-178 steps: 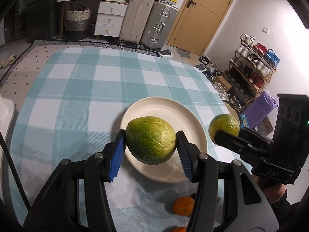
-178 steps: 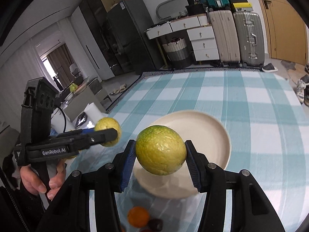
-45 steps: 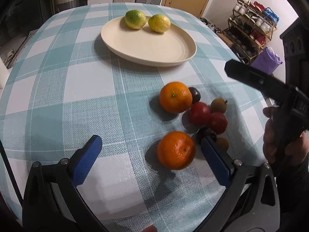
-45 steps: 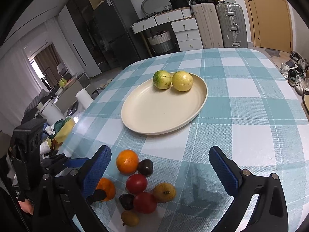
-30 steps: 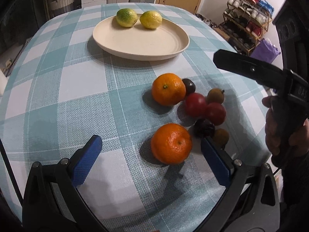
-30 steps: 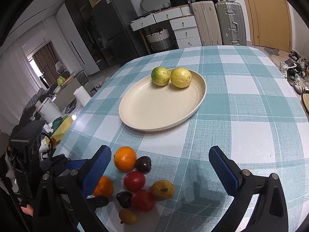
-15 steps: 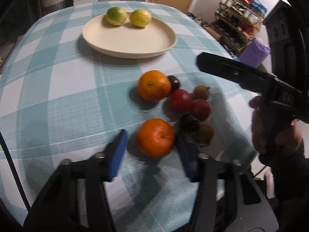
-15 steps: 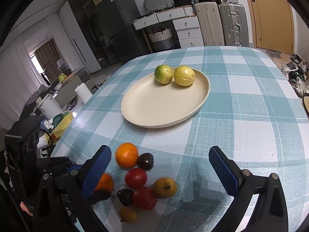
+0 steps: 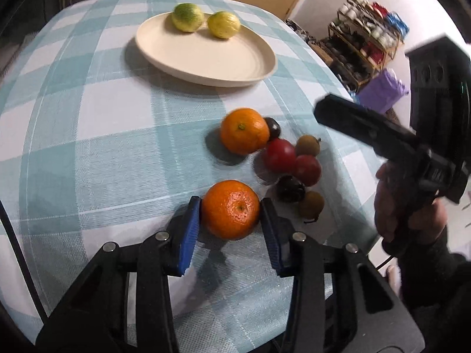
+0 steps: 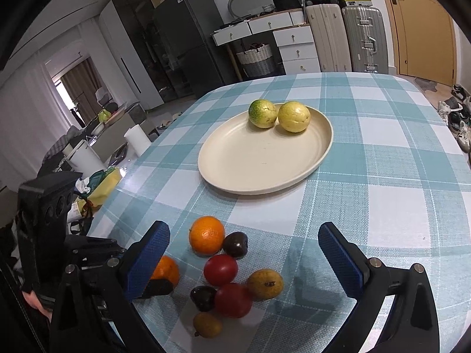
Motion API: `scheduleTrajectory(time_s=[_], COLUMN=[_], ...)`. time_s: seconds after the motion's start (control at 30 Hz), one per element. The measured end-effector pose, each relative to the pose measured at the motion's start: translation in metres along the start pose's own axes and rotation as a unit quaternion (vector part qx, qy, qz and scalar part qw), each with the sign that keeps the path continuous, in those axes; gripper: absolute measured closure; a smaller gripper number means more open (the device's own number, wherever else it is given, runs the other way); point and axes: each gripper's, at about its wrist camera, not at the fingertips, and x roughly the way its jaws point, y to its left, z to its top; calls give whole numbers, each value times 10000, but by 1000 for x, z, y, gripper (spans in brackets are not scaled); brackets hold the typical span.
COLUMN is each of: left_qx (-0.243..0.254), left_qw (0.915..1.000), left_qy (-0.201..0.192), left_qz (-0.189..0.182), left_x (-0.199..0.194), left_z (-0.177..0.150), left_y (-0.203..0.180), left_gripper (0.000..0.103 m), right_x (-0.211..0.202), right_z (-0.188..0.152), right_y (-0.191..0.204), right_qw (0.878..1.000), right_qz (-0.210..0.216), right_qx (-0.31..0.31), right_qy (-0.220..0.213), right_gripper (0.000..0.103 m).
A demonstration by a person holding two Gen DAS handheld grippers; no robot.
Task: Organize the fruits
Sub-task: 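Grasp a mandarin with the left tool while the right tool grasps another mandarin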
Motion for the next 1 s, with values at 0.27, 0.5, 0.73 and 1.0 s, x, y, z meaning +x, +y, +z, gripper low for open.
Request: scheduleTrajectory(time_s=[0.27, 0.5, 0.73, 1.0], left_qx=[-456, -622, -755, -826], left_qw=[9985, 9971, 9961, 9957], left_qy=[-268, -348, -373, -362], left_qz=[116, 256, 248, 208], left_x=[-23, -34, -36, -34], left_z=[8, 8, 3, 1], left_y=[38, 62, 75, 77], left_gripper=[66, 66, 66, 65], right_x=[14, 40, 59, 67], right_z=[4, 7, 2, -1], right_y=[17, 40, 57, 58], right_qw=[9996, 9959, 9862, 9780], right_qz=[20, -39, -446, -500], right_qx=[-210, -704, -1355, -1647], right_qy=[187, 572, 842, 1176], right_gripper=[0, 0, 13, 47])
